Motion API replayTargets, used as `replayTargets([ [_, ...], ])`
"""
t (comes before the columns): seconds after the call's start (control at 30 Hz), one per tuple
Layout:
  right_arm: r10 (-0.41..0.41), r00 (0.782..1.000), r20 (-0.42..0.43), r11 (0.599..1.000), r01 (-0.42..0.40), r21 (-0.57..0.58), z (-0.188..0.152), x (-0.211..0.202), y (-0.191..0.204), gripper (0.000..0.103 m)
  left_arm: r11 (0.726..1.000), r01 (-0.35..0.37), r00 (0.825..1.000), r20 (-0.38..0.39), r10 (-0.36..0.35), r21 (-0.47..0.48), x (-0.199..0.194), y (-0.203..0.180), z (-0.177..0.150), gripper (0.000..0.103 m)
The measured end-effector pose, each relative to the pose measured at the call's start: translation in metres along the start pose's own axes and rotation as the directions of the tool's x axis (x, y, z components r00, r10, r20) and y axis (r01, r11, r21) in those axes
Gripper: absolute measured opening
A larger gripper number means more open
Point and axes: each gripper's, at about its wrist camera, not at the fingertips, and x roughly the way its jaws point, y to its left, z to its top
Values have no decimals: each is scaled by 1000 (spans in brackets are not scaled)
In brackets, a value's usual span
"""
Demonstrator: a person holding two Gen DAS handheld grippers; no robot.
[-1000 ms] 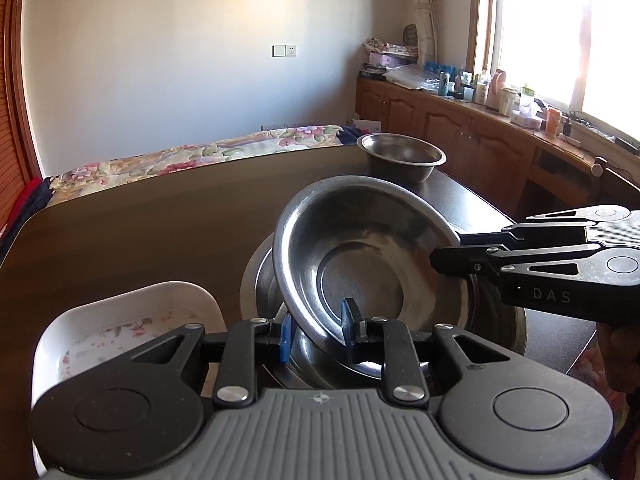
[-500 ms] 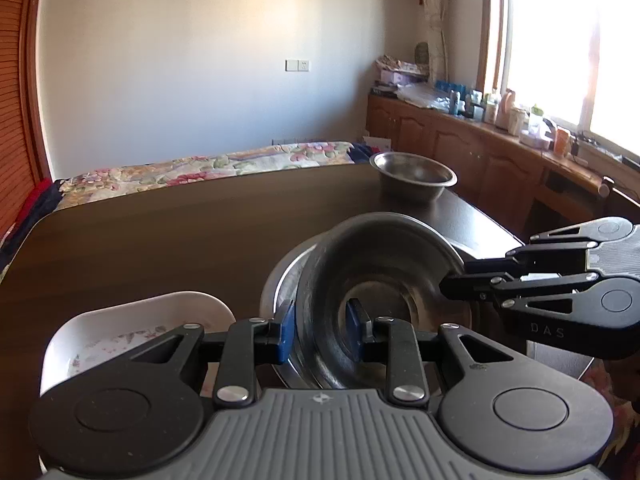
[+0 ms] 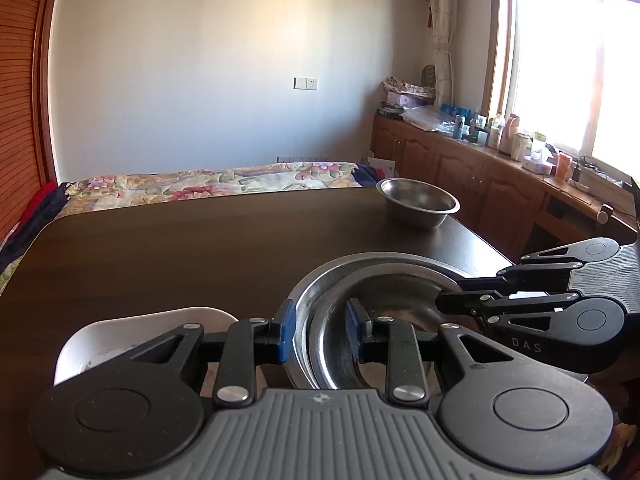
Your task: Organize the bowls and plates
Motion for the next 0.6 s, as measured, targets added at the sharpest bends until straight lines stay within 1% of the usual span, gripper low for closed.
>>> replayTargets([
  [0.17, 34, 999, 23, 999, -35, 30, -2, -2, -3, 15, 1000, -1, 1000, 0, 1, 10, 0, -2, -1, 30],
  [0.37, 25, 998, 57, 999, -28, 42, 1, -6, -5, 15, 1000, -1, 1000, -3, 1, 17, 4, -2, 2, 30],
  [0.6, 27, 995, 95, 997, -33, 71, 5, -12, -17, 15, 999, 0, 1000, 0, 0, 36, 6, -4, 8, 30],
])
